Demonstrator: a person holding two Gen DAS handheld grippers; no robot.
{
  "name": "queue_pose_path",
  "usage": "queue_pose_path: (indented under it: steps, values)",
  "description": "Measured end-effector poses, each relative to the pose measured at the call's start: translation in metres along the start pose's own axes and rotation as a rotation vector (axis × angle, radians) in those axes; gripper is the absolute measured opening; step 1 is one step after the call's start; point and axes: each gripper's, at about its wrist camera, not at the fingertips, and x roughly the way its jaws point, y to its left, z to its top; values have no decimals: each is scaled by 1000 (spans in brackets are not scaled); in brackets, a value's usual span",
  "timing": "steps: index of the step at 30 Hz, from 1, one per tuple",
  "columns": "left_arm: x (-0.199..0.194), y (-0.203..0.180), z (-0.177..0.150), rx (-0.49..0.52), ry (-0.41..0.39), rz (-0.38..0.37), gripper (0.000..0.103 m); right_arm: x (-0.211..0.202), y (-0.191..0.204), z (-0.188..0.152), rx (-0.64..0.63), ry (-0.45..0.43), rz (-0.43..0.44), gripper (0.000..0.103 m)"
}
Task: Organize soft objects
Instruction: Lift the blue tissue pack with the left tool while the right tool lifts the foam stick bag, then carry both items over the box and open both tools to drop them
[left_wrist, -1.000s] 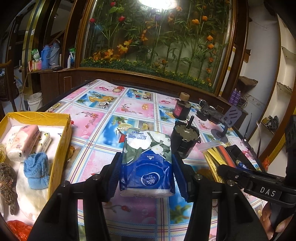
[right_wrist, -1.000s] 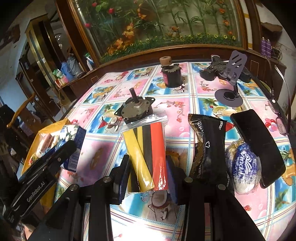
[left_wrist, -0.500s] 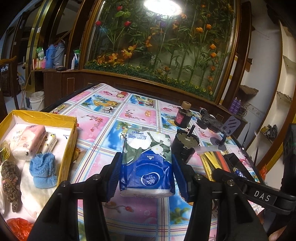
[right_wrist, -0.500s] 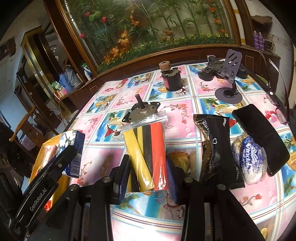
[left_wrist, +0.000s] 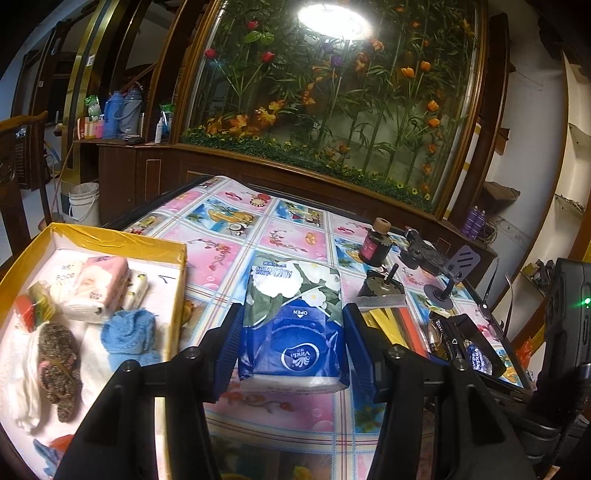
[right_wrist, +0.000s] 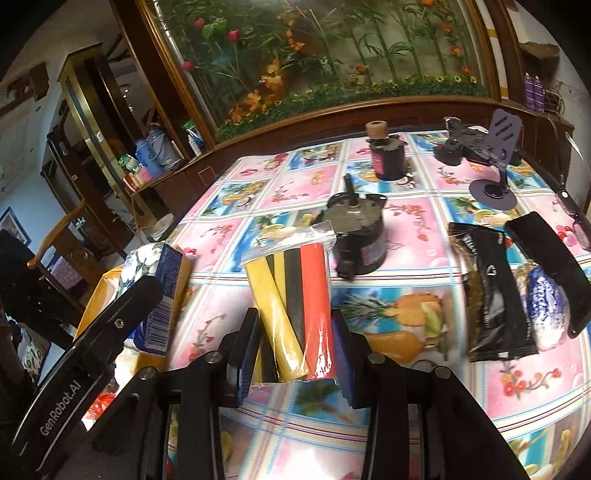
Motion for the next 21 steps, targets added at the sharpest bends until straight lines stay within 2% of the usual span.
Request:
queue_pose_path:
  steps: [10,21]
  values:
    - [-32,40,13,-45,-40,50,53,6,39,-4,-30,-8,56,41]
    - [-57,108,14,-141,-46,148,53,16,91,-14,-98,4,134,41]
